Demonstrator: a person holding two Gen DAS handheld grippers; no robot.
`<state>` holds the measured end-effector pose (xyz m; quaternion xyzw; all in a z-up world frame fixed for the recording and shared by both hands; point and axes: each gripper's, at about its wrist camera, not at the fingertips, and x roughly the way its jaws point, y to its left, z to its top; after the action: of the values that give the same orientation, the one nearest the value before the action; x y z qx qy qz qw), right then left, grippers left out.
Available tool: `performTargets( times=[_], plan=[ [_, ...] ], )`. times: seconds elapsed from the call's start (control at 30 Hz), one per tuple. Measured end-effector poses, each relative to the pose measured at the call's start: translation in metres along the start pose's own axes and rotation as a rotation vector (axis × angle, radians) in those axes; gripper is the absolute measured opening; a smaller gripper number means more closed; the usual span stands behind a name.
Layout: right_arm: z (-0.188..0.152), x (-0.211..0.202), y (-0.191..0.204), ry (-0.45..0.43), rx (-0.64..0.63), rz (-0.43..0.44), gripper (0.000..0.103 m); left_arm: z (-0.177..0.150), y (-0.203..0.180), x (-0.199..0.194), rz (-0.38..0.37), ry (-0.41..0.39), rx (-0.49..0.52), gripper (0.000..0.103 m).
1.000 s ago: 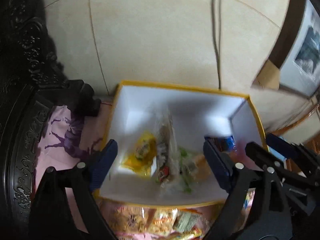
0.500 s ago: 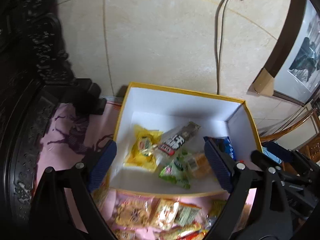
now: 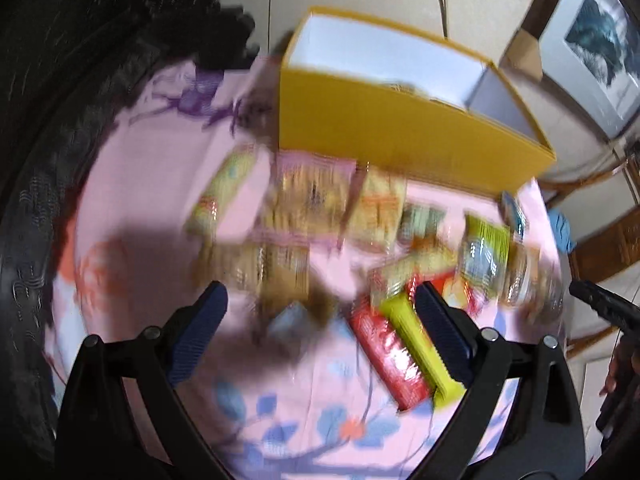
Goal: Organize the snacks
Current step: 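Grasp the clear round-snack bag with the right gripper while the left grasps the barcode-labelled bread bag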
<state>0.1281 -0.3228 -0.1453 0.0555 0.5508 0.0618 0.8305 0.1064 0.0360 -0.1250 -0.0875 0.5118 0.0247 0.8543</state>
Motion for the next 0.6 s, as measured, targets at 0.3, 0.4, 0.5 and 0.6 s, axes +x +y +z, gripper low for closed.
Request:
performTargets(
  times=[0.3, 0.4, 0.5, 0.6],
  plan=[
    [-0.026, 0.036, -0.010, 0.011, 0.187, 0.016, 0.060, -0.044, -0.006, -0.002, -0.012, 0.054, 0.040, 0.096],
    [-0.023, 0.046, -0.013, 0.011, 0.244, 0.039, 0.061, -0.041, -0.008, -0.010, -0.017, 0.028, 0.048, 0.096],
    [-0.018, 0.057, -0.006, -0.001, 0.230, 0.029, 0.065, -0.038, -0.007, -0.014, -0.014, 0.016, 0.043, 0.096],
    [-0.012, 0.061, 0.004, -0.029, 0.190, -0.028, 0.066, -0.036, -0.003, -0.015, -0.005, 0.011, 0.034, 0.096]
  ],
)
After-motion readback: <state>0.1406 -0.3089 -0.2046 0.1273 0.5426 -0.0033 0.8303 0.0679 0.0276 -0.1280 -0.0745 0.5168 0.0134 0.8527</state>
